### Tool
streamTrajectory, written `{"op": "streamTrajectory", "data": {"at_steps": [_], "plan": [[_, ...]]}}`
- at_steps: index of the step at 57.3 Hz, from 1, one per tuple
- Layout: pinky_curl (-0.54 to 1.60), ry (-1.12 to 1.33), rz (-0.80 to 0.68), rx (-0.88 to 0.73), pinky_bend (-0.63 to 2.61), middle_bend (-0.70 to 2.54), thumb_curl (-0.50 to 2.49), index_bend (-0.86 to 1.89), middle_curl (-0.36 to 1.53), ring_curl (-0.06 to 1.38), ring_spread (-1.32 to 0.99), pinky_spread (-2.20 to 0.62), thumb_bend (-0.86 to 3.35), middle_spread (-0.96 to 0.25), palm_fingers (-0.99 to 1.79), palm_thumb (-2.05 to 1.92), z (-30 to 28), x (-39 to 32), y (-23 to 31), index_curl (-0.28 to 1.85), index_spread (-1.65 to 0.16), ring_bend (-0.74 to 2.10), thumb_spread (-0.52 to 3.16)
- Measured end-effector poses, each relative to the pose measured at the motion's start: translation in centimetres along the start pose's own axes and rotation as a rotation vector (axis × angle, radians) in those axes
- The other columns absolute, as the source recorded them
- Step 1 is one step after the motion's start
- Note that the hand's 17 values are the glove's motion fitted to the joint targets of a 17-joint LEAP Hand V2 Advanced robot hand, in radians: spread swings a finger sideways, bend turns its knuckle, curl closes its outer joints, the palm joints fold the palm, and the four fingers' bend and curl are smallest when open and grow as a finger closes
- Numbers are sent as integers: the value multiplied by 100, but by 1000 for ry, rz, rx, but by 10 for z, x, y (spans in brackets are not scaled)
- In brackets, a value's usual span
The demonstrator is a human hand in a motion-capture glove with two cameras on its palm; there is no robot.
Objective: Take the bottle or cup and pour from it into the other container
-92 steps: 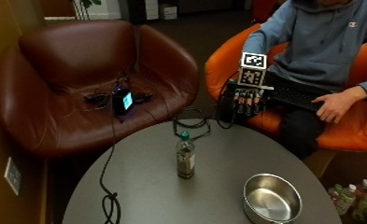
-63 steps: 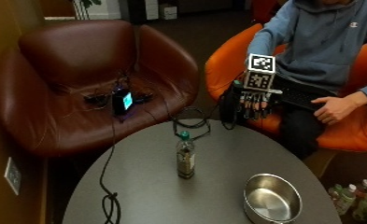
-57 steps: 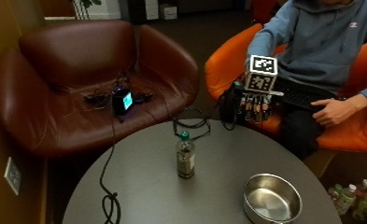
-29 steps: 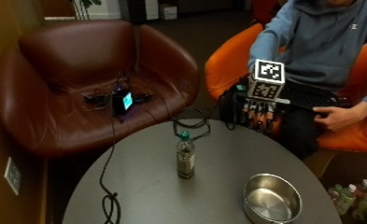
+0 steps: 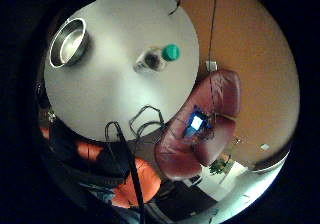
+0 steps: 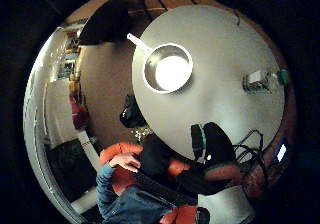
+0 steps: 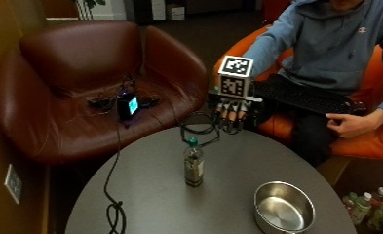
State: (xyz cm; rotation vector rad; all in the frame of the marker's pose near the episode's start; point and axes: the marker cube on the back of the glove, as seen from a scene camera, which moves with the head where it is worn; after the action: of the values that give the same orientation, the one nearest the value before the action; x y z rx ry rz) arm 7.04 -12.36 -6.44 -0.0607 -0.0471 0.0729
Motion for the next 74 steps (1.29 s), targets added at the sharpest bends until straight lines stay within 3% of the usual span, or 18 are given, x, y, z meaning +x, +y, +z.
{"op": "streamTrajectory", "data": {"at_steps": [15,26,37,51,74], "plan": [[34,-48,63,-3,40,18,42,16,30,28,-11,20,-3,-14,20,78,2,102,11,27,-39,31,97],[34,-251,38,-1,39,19,41,14,30,29,-11,20,-4,-15,17,74,25,162,13,27,-39,31,94],[35,-415,31,-133,41,18,39,14,30,29,-11,20,-4,-17,13,72,60,207,0,26,-40,31,91],[36,-683,-84,-240,42,18,38,13,31,29,-10,20,-3,-20,3,69,91,221,-45,24,-42,29,86],[34,-860,-195,-284,41,16,36,14,28,27,-8,22,-3,-23,-8,70,148,201,-92,22,-47,22,80]]}}
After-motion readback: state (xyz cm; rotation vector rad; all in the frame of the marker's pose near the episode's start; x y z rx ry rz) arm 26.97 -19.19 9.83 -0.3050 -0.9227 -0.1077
